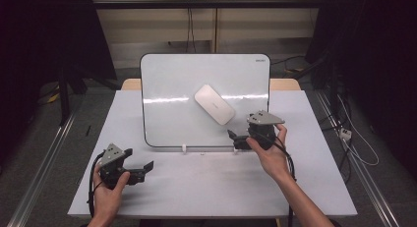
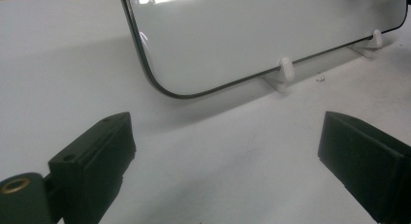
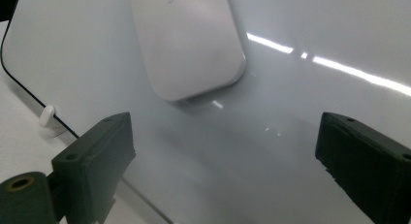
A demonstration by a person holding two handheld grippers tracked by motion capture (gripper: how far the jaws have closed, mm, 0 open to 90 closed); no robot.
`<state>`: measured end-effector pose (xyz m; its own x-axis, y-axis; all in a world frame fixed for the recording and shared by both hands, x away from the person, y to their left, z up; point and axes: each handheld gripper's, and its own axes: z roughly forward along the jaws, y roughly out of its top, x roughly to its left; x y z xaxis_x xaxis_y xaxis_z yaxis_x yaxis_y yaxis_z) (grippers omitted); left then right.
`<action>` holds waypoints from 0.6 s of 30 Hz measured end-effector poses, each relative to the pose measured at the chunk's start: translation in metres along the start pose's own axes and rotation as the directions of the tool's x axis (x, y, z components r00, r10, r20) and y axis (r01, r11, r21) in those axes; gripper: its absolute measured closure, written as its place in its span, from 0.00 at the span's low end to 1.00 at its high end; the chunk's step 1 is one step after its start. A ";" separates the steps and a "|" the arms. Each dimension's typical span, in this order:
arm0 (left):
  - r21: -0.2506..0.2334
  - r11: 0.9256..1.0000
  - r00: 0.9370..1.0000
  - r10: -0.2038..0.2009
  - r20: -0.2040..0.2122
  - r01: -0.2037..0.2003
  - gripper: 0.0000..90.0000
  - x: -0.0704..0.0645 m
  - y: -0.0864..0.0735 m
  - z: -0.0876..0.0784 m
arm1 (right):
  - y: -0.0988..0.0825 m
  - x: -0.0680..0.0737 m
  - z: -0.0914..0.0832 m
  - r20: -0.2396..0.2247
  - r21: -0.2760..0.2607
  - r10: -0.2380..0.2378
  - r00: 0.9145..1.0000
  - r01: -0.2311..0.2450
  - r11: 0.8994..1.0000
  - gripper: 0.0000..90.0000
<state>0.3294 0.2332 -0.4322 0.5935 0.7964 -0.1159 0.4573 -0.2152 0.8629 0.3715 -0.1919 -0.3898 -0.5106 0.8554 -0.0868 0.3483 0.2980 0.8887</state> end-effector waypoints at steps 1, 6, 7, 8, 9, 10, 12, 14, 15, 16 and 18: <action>0.000 1.000 1.000 0.001 -0.002 -0.001 0.07 0.000 0.000 0.000 | -0.002 0.000 -0.001 0.008 0.004 0.000 1.000 0.000 1.000 0.07; 0.000 1.000 1.000 0.001 -0.004 -0.001 0.07 0.000 0.000 -0.001 | -0.012 -0.001 -0.008 -0.002 0.004 0.033 0.999 -0.033 0.999 0.07; -0.001 1.000 1.000 0.000 -0.005 0.000 0.07 0.000 0.000 -0.001 | -0.014 -0.002 -0.009 -0.006 0.005 0.041 0.999 -0.041 0.999 0.07; -0.001 1.000 1.000 0.000 -0.005 0.000 0.07 0.000 0.000 -0.001 | -0.016 -0.002 -0.011 -0.005 0.006 0.045 0.999 -0.045 0.999 0.07; -0.004 1.000 1.000 -0.007 -0.007 0.007 0.07 0.000 -0.001 -0.001 | -0.019 -0.003 -0.012 -0.002 0.010 0.054 0.999 -0.054 0.999 0.07; -0.004 1.000 1.000 -0.010 -0.010 0.009 0.07 0.000 -0.001 -0.001 | -0.022 -0.004 -0.014 0.000 0.016 0.060 0.998 -0.060 0.998 0.07; -0.001 1.000 1.000 -0.010 -0.013 0.010 0.07 0.000 -0.001 -0.002 | -0.028 -0.006 -0.018 0.001 0.027 0.066 0.998 -0.066 0.997 0.06; -0.002 1.000 1.000 -0.009 -0.018 0.009 0.07 0.000 -0.001 -0.002 | -0.035 -0.010 -0.021 0.009 0.031 0.085 0.996 -0.085 0.996 0.06; -0.001 1.000 1.000 -0.009 -0.019 0.009 0.07 0.000 -0.001 -0.002 | -0.038 -0.011 -0.023 0.012 0.035 0.096 0.995 -0.096 0.995 0.06; -0.001 1.000 1.000 -0.011 -0.019 0.011 0.07 0.000 -0.001 -0.002 | -0.040 -0.013 -0.025 0.017 0.036 0.099 0.995 -0.100 0.994 0.06; 0.001 1.000 1.000 -0.019 -0.025 0.019 0.07 0.001 -0.002 -0.002 | -0.046 -0.016 -0.030 0.024 0.039 0.110 0.994 -0.111 0.993 0.06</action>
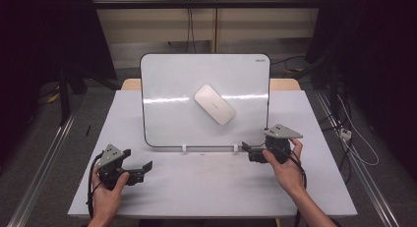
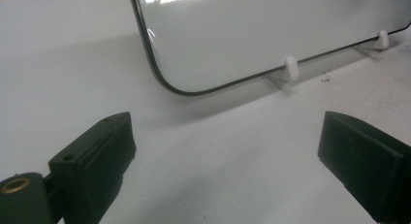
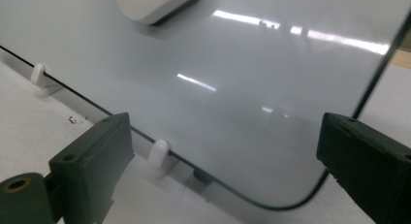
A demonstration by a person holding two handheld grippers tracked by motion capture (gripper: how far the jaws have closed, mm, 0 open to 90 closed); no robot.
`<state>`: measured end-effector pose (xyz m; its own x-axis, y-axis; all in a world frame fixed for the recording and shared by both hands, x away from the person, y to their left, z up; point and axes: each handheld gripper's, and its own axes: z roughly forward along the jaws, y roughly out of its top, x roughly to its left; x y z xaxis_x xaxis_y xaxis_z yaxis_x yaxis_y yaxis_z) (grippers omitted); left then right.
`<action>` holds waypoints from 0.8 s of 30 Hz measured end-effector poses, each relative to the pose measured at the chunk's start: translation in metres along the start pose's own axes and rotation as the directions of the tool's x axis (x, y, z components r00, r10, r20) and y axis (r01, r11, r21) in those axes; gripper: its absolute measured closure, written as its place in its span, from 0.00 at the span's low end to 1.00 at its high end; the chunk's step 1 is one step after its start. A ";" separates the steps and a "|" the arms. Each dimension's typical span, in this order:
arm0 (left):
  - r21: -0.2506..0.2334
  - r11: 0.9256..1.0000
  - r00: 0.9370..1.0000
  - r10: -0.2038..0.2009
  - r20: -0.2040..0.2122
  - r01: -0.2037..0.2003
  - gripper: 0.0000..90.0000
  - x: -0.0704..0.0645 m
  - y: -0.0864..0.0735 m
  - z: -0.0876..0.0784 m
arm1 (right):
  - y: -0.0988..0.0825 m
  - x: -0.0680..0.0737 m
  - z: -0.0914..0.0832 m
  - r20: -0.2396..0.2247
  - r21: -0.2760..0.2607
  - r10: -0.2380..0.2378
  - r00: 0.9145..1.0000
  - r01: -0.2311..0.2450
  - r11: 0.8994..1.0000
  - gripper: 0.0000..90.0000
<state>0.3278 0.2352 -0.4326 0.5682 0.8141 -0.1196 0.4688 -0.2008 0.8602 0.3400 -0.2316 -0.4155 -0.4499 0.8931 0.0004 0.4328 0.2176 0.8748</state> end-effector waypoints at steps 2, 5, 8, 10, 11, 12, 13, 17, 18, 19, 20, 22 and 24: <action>0.002 1.000 1.000 -0.005 -0.004 0.005 0.07 0.000 -0.001 0.001 | -0.005 -0.003 -0.004 0.005 0.002 0.004 1.000 -0.004 1.000 0.06; -0.001 1.000 1.000 -0.010 -0.007 0.010 0.07 0.000 -0.001 0.000 | -0.014 -0.007 -0.011 0.016 0.000 0.027 1.000 -0.027 1.000 0.06; 0.003 1.000 1.000 -0.016 -0.012 0.016 0.07 0.000 -0.001 0.001 | -0.023 -0.011 -0.017 0.023 0.002 0.042 0.999 -0.042 0.999 0.06; 0.004 1.000 1.000 -0.023 -0.013 0.023 0.07 0.000 -0.002 0.001 | -0.028 -0.013 -0.020 0.031 0.006 0.048 0.998 -0.048 0.999 0.06; 0.002 1.000 0.999 -0.027 -0.020 0.027 0.07 0.000 -0.002 0.001 | -0.031 -0.014 -0.022 0.036 0.007 0.053 0.998 -0.053 0.999 0.06; 0.000 1.000 0.999 -0.026 -0.026 0.026 0.07 0.000 -0.001 0.001 | -0.033 -0.015 -0.024 0.036 0.005 0.066 0.997 -0.066 0.998 0.06; -0.001 1.000 0.999 -0.026 -0.032 0.026 0.07 0.000 -0.001 0.000 | -0.036 -0.016 -0.025 0.035 0.008 0.071 0.997 -0.072 0.997 0.06; -0.003 0.999 0.999 -0.034 -0.038 0.034 0.07 0.000 -0.002 0.000 | -0.043 -0.017 -0.031 0.040 0.018 0.061 0.997 -0.062 0.998 0.06; -0.002 0.999 0.999 -0.032 -0.039 0.032 0.07 0.001 -0.002 -0.001 | -0.045 -0.017 -0.032 0.044 0.017 0.063 0.997 -0.064 0.998 0.06; -0.008 0.999 0.998 -0.038 -0.040 0.038 0.07 0.001 -0.002 -0.001 | -0.048 -0.017 -0.033 0.044 0.017 0.065 0.997 -0.066 0.998 0.06; -0.010 0.999 0.998 -0.038 -0.041 0.037 0.07 0.001 -0.002 -0.002 | -0.051 -0.016 -0.034 0.041 0.014 0.070 0.997 -0.071 0.997 0.07; -0.009 0.999 0.998 -0.038 -0.041 0.038 0.07 0.002 -0.002 -0.002 | -0.057 -0.017 -0.036 0.048 0.005 0.085 0.995 -0.085 0.996 0.07; -0.004 0.999 0.998 -0.036 -0.044 0.035 0.07 0.002 -0.002 -0.002 | -0.057 -0.019 -0.038 0.037 0.007 0.101 0.994 -0.102 0.995 0.07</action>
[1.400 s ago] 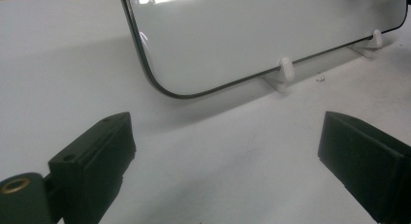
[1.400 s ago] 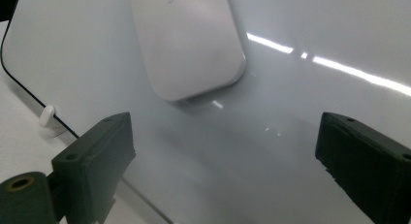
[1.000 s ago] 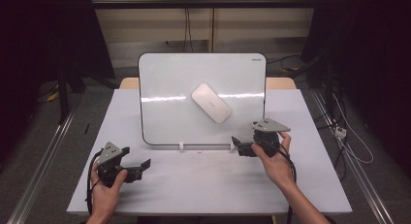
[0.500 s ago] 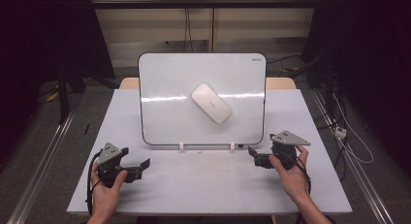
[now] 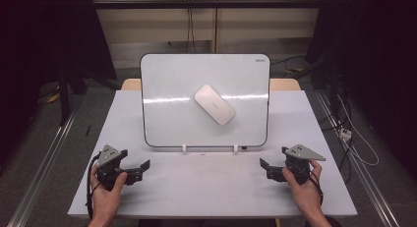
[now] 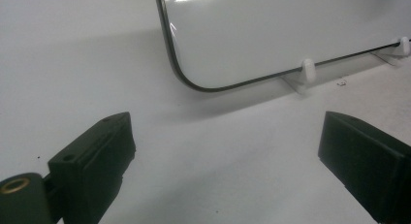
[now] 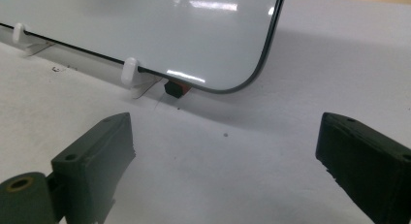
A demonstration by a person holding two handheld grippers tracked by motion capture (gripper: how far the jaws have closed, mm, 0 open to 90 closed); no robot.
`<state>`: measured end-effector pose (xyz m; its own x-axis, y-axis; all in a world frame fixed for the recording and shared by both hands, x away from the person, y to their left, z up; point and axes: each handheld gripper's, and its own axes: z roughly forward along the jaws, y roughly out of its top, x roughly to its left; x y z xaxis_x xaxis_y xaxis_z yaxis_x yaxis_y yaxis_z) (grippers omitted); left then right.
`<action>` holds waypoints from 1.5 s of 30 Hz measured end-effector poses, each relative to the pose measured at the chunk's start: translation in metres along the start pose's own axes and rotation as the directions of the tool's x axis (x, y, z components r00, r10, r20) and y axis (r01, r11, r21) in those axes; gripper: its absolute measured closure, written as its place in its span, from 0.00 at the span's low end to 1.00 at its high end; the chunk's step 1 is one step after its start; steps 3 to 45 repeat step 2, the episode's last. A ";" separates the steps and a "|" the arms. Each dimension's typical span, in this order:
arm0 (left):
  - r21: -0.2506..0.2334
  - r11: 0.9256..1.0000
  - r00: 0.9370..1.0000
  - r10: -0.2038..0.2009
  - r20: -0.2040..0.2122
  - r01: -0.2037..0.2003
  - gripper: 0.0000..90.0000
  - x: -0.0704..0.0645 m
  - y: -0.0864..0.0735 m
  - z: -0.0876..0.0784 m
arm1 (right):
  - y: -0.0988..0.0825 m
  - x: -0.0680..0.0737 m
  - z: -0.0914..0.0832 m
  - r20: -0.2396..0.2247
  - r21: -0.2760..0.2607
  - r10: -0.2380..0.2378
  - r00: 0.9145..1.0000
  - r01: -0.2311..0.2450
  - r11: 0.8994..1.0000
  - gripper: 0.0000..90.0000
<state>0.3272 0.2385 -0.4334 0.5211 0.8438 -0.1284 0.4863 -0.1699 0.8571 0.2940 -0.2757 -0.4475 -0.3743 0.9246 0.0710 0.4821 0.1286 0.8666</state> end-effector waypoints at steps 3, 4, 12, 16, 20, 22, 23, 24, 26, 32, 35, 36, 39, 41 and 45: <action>0.005 1.000 1.000 -0.003 0.006 0.003 0.07 0.000 0.000 0.001 | 0.001 -0.001 0.000 0.007 -0.002 -0.002 1.000 0.002 1.000 0.07; 0.005 1.000 1.000 -0.003 0.006 0.003 0.07 0.000 0.000 0.001 | 0.001 -0.001 0.000 0.007 -0.002 -0.002 1.000 0.002 1.000 0.07; 0.005 1.000 1.000 -0.003 0.006 0.003 0.07 0.000 0.000 0.001 | 0.001 -0.001 0.000 0.007 -0.002 -0.002 1.000 0.002 1.000 0.07; 0.005 1.000 1.000 -0.003 0.006 0.003 0.07 0.000 0.000 0.001 | 0.001 -0.001 0.000 0.007 -0.002 -0.002 1.000 0.002 1.000 0.07; 0.005 1.000 1.000 -0.003 0.006 0.003 0.07 0.000 0.000 0.001 | 0.001 -0.001 0.000 0.007 -0.002 -0.002 1.000 0.002 1.000 0.07; 0.005 1.000 1.000 -0.003 0.006 0.003 0.07 0.000 0.000 0.001 | 0.001 -0.001 0.000 0.007 -0.002 -0.002 1.000 0.002 1.000 0.07; 0.005 1.000 1.000 -0.003 0.006 0.003 0.07 0.000 0.000 0.001 | 0.001 -0.001 0.000 0.007 -0.002 -0.002 1.000 0.002 1.000 0.07; 0.005 1.000 1.000 -0.003 0.006 0.003 0.07 0.000 0.000 0.001 | 0.001 -0.001 0.000 0.007 -0.002 -0.002 1.000 0.002 1.000 0.07; 0.005 1.000 1.000 -0.003 0.006 0.003 0.07 0.000 0.000 0.001 | 0.001 -0.001 0.000 0.007 -0.002 -0.002 1.000 0.002 1.000 0.07; 0.005 1.000 1.000 -0.003 0.006 0.003 0.07 0.000 0.000 0.001 | 0.001 -0.001 0.000 0.007 -0.002 -0.002 1.000 0.002 1.000 0.07; 0.005 1.000 1.000 -0.003 0.006 0.003 0.07 0.000 0.000 0.001 | 0.001 -0.001 0.000 0.007 -0.002 -0.002 1.000 0.002 1.000 0.07; 0.005 1.000 1.000 -0.003 0.006 0.003 0.07 0.000 0.000 0.001 | 0.001 -0.001 0.000 0.007 -0.002 -0.002 1.000 0.002 1.000 0.07; 0.005 1.000 1.000 -0.003 0.006 0.003 0.07 0.000 0.000 0.001 | 0.001 -0.001 0.000 0.007 -0.002 -0.002 1.000 0.002 1.000 0.07; 0.005 1.000 1.000 -0.003 0.006 0.003 0.07 0.000 0.000 0.001 | 0.001 -0.001 0.000 0.007 -0.002 -0.002 1.000 0.002 1.000 0.07; 0.005 1.000 1.000 -0.003 0.006 0.003 0.07 0.000 0.000 0.001 | 0.001 -0.001 0.000 0.007 -0.002 -0.002 1.000 0.002 1.000 0.07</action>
